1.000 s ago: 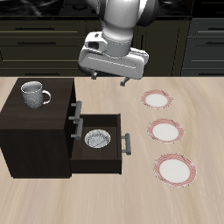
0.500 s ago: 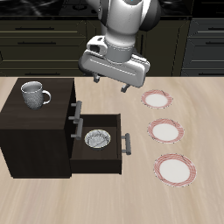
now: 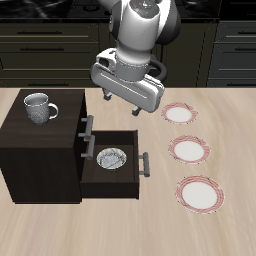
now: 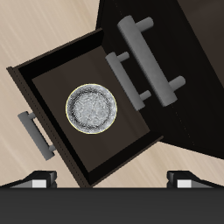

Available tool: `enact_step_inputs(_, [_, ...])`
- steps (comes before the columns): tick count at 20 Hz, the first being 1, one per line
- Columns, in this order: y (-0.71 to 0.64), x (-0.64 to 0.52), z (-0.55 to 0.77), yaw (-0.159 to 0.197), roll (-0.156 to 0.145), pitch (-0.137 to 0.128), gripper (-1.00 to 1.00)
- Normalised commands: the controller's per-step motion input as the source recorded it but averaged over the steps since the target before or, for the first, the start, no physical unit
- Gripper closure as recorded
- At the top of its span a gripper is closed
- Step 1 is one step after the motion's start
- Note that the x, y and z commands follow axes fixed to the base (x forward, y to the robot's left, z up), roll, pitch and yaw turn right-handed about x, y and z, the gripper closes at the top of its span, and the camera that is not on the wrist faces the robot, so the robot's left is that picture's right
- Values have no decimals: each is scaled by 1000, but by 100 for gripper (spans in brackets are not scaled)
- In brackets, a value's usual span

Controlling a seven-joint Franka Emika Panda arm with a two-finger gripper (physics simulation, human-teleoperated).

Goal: Place the bowl on the middle plate relative to the robot

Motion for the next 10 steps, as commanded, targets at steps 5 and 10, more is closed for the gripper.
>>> enact_step_inputs(5, [-187,94,-170,-186,-13,-3,-100])
enact_step_inputs(10, [-74,91,-321,-133,15,12,-100])
